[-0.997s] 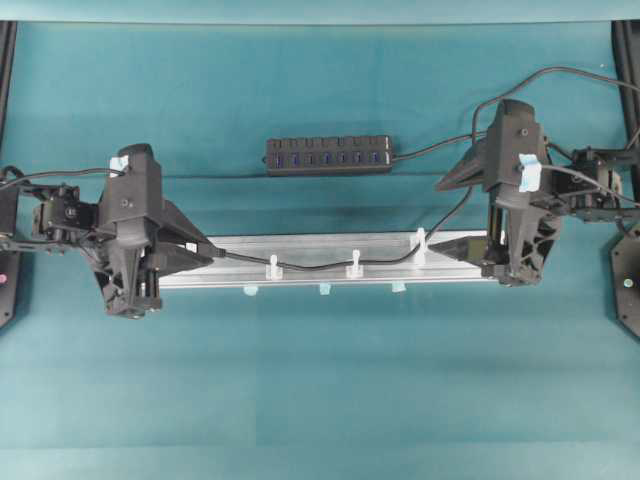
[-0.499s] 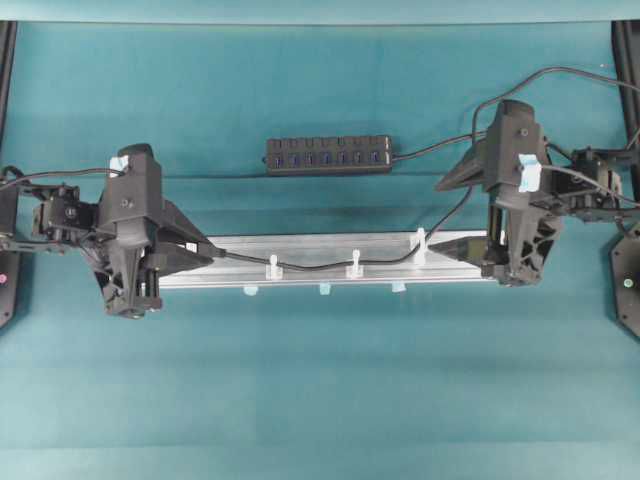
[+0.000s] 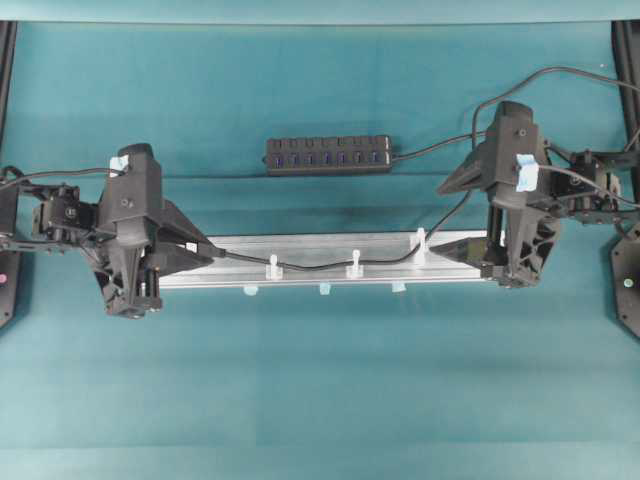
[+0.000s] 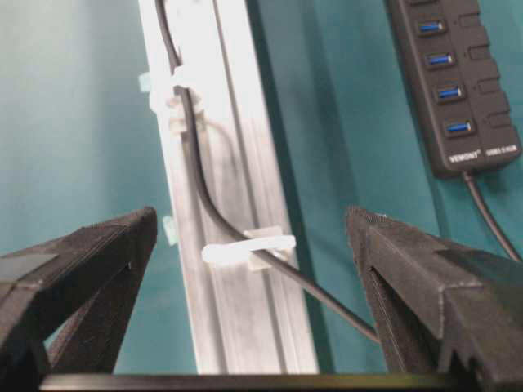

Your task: Pass the USB cable through three rings with both arms.

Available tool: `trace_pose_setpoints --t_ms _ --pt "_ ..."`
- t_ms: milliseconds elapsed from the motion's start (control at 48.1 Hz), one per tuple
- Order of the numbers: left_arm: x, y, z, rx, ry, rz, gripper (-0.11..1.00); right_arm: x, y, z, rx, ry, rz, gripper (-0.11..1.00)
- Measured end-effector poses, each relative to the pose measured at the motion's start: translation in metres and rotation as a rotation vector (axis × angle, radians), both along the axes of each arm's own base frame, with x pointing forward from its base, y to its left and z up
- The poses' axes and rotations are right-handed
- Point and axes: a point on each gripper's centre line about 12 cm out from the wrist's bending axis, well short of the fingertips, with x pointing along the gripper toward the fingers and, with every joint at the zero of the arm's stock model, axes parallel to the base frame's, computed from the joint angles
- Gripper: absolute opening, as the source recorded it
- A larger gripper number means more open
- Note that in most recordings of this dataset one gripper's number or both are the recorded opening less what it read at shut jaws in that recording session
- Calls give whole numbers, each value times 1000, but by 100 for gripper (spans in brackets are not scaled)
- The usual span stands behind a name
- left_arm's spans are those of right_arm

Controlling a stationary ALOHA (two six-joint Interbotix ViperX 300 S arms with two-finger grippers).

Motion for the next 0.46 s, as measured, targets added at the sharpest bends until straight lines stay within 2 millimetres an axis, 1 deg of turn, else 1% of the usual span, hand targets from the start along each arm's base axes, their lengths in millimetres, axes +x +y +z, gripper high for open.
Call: trace_pose_setpoints --t_ms 457 --pt "0 0 1 0 -2 -2 22 0 3 -2 1 5 11 90"
